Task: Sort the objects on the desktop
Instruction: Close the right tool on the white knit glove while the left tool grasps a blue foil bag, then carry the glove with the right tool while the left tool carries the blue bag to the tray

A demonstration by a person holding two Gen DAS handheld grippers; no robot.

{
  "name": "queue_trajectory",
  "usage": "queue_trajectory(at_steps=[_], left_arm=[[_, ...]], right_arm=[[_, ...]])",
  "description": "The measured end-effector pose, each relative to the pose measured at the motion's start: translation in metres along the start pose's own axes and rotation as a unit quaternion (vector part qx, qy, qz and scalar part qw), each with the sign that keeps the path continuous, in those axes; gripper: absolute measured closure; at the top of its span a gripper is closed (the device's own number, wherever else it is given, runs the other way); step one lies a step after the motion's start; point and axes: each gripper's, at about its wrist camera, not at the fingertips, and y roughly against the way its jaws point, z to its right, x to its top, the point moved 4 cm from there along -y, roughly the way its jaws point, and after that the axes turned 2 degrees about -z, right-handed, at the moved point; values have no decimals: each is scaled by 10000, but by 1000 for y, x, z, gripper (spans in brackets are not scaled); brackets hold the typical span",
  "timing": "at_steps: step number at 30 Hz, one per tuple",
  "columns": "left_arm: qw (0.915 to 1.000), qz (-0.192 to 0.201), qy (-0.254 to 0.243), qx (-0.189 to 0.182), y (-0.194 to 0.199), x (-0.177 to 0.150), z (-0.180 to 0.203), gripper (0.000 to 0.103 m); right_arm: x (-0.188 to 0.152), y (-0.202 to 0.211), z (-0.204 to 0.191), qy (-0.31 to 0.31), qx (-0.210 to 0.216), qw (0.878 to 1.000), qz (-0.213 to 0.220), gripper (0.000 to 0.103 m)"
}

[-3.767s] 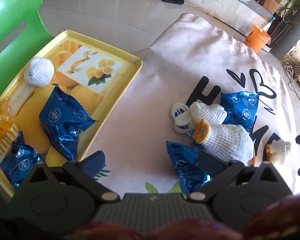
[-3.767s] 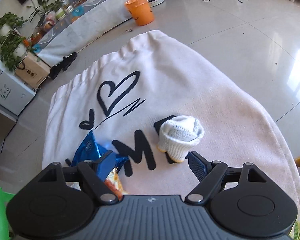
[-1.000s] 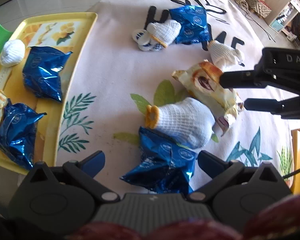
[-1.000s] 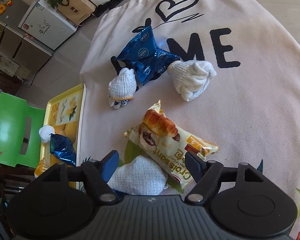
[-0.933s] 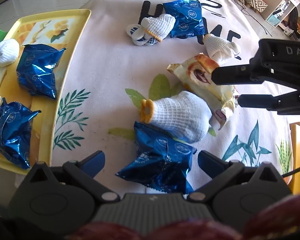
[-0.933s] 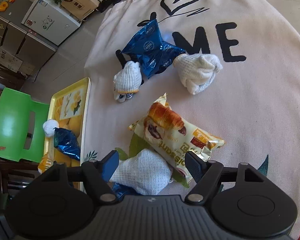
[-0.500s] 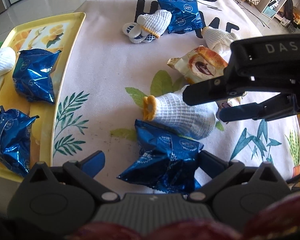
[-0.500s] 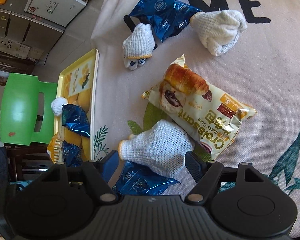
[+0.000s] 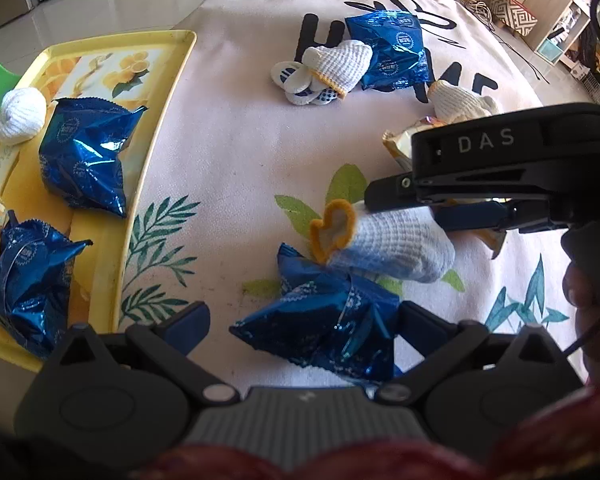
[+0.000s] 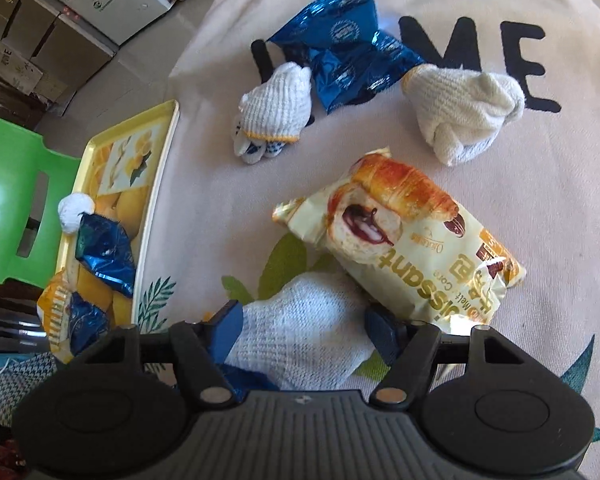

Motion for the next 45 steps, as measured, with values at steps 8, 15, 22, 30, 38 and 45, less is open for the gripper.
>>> queue_trajectory(at_steps=[8,15,22,30,38,45], left_arm=[[9999,-70,-86,-38,-2,5,0,0],[9998,-134,-114,-47,-3,4,-1,0],[9993,-192,-288,-133,-1,2,3,0],[9996,-187,-212,-40,-1,1,0,0],[9996,-113,-249,40,-2,2,3,1],[9999,-40,-97,-10,-2,5,2,18]], right_arm=[[10,-2,16,-590,234,9978,-167,39],[2,0,0,-193,457,9978,-433,21],[-5,-8,-5,72,436,9966,-696,15],[-10,-17,-12,359,260,9964,-718,13],[-10,-14,-19,812,-71,9959,-404,39],[2,0,-6,535,-327,9980,75,46]])
